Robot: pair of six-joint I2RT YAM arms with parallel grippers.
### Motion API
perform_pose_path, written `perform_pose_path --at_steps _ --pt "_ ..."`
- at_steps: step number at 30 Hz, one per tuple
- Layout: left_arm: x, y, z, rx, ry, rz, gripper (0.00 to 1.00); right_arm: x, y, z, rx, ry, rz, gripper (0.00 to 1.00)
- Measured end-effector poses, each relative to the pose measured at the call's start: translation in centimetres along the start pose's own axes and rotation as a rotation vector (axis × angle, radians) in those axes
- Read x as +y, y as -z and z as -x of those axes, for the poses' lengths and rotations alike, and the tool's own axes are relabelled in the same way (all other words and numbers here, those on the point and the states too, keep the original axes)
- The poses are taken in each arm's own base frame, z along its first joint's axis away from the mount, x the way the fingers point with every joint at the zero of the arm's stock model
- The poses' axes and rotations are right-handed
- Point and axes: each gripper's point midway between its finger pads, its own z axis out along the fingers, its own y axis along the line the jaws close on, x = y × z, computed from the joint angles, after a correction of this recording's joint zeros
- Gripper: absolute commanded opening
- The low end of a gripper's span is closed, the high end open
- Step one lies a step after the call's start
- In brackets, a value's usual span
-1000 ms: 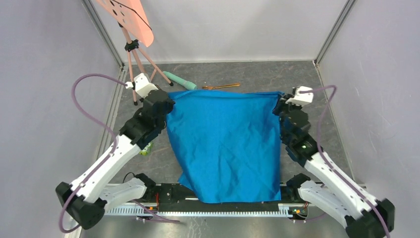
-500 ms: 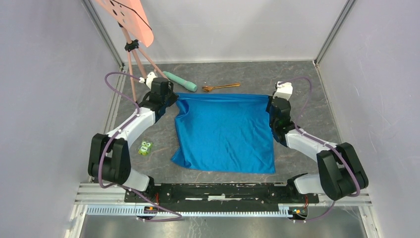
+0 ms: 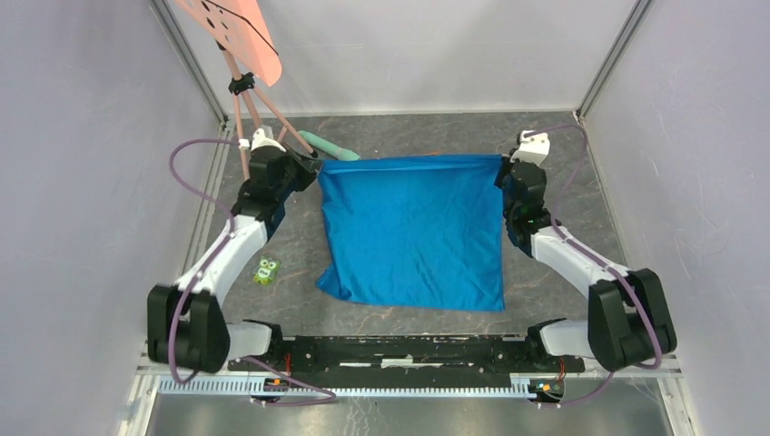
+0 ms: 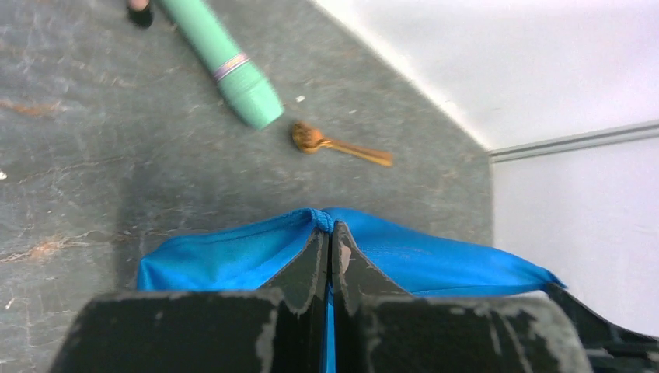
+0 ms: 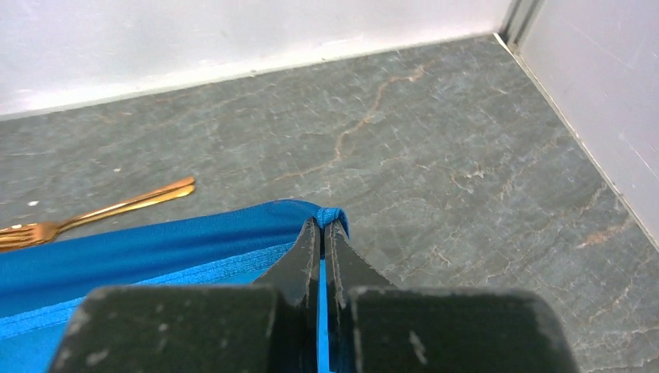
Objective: Fold the napkin into a case and place the utensils inside
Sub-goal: Flatten out the napkin at the center of the board.
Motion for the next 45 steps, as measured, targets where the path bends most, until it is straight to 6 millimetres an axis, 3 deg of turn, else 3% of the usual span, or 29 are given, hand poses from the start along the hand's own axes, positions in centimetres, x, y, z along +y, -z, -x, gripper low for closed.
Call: perform_pose_path --at_steps 2,5,9,15,18,23,28,30,32,34,37,39,41,43,45 --pt "-1.8 2.6 1.5 -0.05 -0.003 -0.056 0.02 0.3 0.9 1.1 -0.012 -0.008 0.036 0.0" --pt "-4.8 7.1 4.0 -0.133 -0.009 -0.154 0.02 0.4 3.7 3.6 -0.061 -0.041 0.111 0.0" --pt "-7.4 14.2 5.9 -0.215 -0.044 -0.249 0.02 0.3 10.5 8.8 -0.238 -0.135 0.278 0.0" --pt "-10.4 25.8 8.3 -0.378 -0.078 -0.412 0.02 -0.3 23.2 17.7 -0.621 -0.22 0.566 0.01" --pt "-12.4 32.0 9.7 -0.475 -0.116 -0.511 0.02 -0.3 27.5 19.8 -0.735 -0.216 0.671 0.0" --pt "-15.1 40.2 11.4 -0.613 -0.218 -0.635 0.02 -0.4 33.8 23.4 -0.866 -0.195 0.821 0.01" --pt "-15.7 46.1 11.1 -0.717 -0.29 -0.731 0.02 -1.4 40.0 26.5 -1.019 -0.186 0.927 0.01" --pt "-15.7 47.3 10.8 -0.737 -0.306 -0.758 0.02 -1.7 41.1 26.9 -1.055 -0.184 0.938 0.0" --pt "-15.8 47.6 10.8 -0.745 -0.309 -0.769 0.02 -1.8 40.9 26.9 -1.053 -0.19 0.931 0.01" --pt "-15.7 46.6 10.8 -0.73 -0.306 -0.753 0.02 -1.7 39.6 26.5 -1.02 -0.206 0.903 0.0" --pt "-15.0 42.2 11.1 -0.677 -0.287 -0.672 0.02 -1.5 36.1 25.8 -0.937 -0.244 0.826 0.0" --pt "-14.1 37.1 11.4 -0.606 -0.256 -0.57 0.02 -1.2 32.3 24.6 -0.848 -0.272 0.746 0.01" --pt "-12.7 30.4 11.1 -0.502 -0.228 -0.445 0.02 -0.8 27.5 22.4 -0.732 -0.294 0.645 0.01" --pt "-10.8 23.6 10.0 -0.391 -0.204 -0.326 0.02 -0.6 22.5 19.0 -0.603 -0.3 0.529 0.0" --pt "-8.4 18.0 8.2 -0.301 -0.186 -0.234 0.02 -0.5 18.0 14.9 -0.475 -0.282 0.425 0.0"
